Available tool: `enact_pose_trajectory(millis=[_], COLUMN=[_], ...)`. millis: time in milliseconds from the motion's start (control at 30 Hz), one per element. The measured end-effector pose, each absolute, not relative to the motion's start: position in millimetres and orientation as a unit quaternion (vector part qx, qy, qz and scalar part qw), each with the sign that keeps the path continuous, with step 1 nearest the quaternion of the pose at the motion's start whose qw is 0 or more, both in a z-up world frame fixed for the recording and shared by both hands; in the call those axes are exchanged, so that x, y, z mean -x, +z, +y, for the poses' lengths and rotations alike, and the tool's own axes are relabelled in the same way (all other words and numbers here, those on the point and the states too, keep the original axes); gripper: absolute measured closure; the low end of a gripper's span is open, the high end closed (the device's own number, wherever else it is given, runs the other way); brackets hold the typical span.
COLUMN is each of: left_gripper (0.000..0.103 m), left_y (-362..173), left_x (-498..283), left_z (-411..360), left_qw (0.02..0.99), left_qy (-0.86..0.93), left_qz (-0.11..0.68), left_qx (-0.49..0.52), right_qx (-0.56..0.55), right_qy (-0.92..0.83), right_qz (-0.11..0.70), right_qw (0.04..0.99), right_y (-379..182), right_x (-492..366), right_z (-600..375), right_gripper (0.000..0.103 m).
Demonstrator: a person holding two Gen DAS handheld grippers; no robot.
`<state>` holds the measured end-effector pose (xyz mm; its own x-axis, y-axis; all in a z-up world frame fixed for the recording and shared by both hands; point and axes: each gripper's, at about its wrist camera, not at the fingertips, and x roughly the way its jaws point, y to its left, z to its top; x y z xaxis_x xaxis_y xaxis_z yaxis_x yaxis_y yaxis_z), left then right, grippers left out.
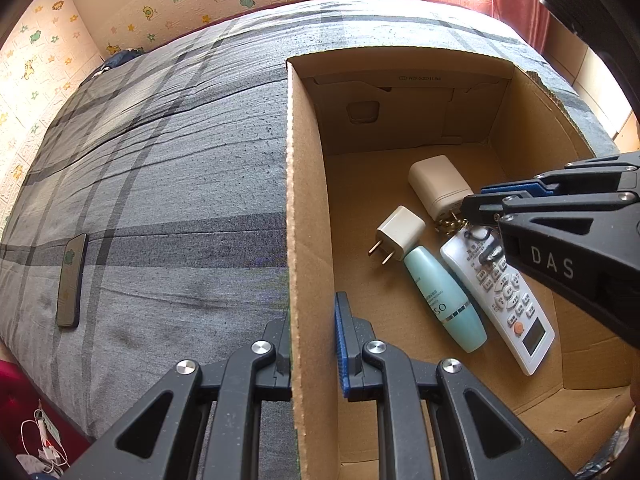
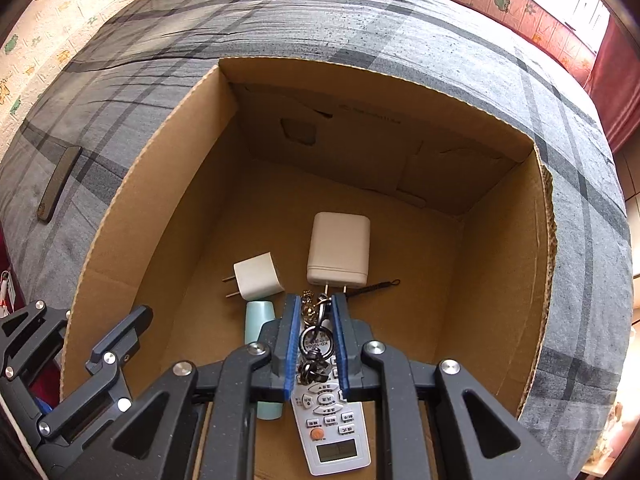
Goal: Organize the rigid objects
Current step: 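Lift and carry the keychain with the right tool over the box, then lower the keychain into the box and open the right tool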
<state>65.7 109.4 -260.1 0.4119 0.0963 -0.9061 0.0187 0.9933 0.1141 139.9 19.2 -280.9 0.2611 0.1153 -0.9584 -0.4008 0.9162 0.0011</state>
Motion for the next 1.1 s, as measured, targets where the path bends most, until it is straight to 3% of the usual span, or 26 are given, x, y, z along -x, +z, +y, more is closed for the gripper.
enact_pose_trajectory(millis=[600,700,767,933,1100], left_gripper=[0.087,0.087,0.087,0.087,0.087], left_y=[-261,-261,-261,-261,-261], left_x=[-65,-65,-65,-66,-66], left_z=[110,110,110,110,110], left_qw=[0.839,0.839,0.839,0.838,0.838], left_qy=[0.023,0.023,0.023,0.024,0.024], left_qz=[0.541,0.541,0.542,0.542,0.542], left_qx=[-0.054,-0.053,-0.054,-0.055,-0.056], right_qx=[0.121,0.122,0.119,0.115,0.11], right_qy=[0.166,0.163,0.164,0.163,0.163], right_qz=[0.584,0.587,0.586,0.58,0.568], right_qw=[0.785,0.784,0.785,0.79,0.799], right_y=[-276,-276,-275,-269,-256], right_x=[-140,-139,-138,-135,-133], right_z=[18,18,17,14,13], right_gripper=[0.095,0.085,0.073,0.059,0.056])
